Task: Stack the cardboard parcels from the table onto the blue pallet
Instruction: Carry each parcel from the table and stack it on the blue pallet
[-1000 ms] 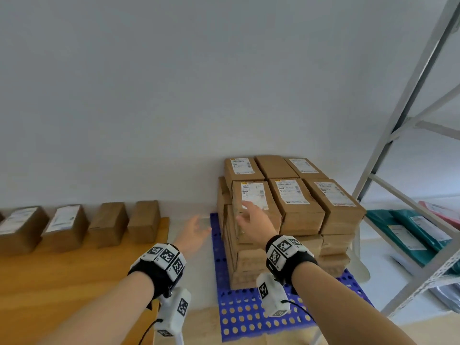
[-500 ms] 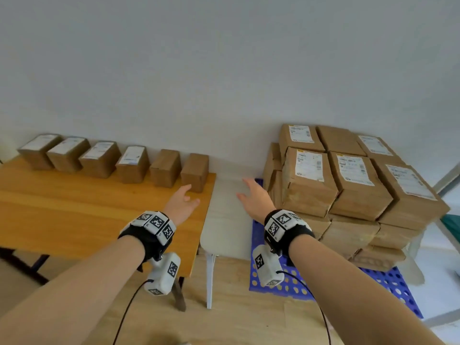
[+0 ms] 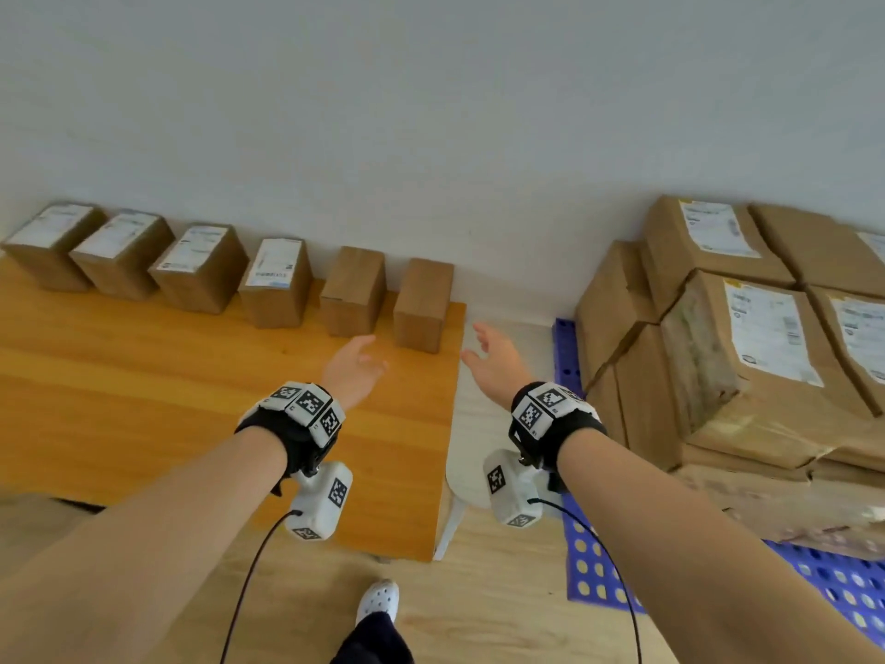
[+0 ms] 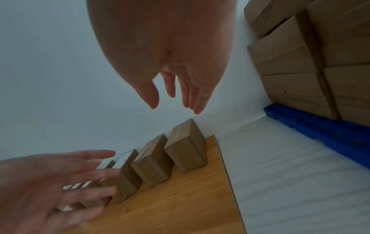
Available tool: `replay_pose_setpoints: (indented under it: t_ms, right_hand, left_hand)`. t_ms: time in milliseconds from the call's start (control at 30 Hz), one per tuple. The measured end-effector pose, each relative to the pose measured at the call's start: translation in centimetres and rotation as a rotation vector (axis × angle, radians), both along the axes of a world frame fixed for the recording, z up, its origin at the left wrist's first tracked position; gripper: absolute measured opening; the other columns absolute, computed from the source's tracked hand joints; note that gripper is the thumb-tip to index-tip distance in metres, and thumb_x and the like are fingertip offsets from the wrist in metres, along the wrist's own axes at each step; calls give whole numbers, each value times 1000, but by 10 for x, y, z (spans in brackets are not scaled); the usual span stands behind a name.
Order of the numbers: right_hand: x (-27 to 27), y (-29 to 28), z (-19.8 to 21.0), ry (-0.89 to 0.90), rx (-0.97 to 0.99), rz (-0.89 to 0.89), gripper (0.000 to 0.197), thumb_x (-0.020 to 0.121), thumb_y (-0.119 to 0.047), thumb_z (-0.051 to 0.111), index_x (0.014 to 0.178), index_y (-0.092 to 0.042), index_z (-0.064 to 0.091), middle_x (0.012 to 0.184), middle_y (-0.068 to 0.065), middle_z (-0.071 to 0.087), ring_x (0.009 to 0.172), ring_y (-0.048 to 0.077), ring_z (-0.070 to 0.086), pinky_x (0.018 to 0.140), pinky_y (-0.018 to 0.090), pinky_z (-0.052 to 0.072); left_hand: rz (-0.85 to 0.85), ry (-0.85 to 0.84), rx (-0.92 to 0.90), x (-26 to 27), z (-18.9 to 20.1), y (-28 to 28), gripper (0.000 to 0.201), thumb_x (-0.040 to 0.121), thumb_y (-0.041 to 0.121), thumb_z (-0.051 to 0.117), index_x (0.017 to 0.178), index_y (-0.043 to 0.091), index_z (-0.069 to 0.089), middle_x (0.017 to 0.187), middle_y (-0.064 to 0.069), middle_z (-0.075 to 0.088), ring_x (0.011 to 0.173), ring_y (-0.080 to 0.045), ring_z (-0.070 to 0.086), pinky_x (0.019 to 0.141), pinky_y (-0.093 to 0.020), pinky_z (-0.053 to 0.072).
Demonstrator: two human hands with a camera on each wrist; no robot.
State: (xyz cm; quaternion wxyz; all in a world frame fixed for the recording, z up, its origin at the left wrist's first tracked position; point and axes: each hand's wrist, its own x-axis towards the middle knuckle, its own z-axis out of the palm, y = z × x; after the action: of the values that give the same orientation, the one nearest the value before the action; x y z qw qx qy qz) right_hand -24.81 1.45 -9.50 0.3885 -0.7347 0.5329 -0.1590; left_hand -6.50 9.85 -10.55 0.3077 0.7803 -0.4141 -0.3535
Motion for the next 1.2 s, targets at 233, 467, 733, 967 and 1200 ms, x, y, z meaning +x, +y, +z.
replay_pose_setpoints:
  t_ms: [233,467,733,967,1200]
  right_hand:
    - [54,-45,-27,-36,116,-132,55,95,-22,53,144,-13,32,146,11,40,134,24,40,109,38,36]
    - [87,-85,-51,-55,220,-212,59,93,-22,57,145,-16,31,146,11,40,131,25,42,104,35,39]
    - [107,-125,-66,-107,301,-282,64,91,-17,59,147,-16,27,147,8,38,134,24,38,109,40,36]
    - [112,-143,-75,-110,361,-296,71,89,-11,61,148,-16,22,147,10,37,133,25,40,108,43,38]
    - [109,-154,-83,-206,480,-329,79,85,0,62,149,-18,20,143,14,41,129,25,44,101,39,45]
  left_hand:
    - [-115,34,46,52,-21,-58,55,94,16,52,145,16,32,141,-9,46,120,-30,52,90,-38,46]
    - [-145,205,56,76,-47,-107,67,91,19,58,148,23,25,150,-5,34,136,-19,35,103,-37,38]
    - [-116,314,44,77,-65,-151,67,92,19,57,149,23,22,152,-3,31,139,-18,31,108,-37,32]
    - [-32,466,10,71,-77,-181,64,93,8,54,148,15,23,149,-4,37,135,-17,37,111,-34,32]
    - [-59,435,11,72,-91,-193,63,92,11,56,147,16,25,147,-3,39,135,-17,37,111,-36,33]
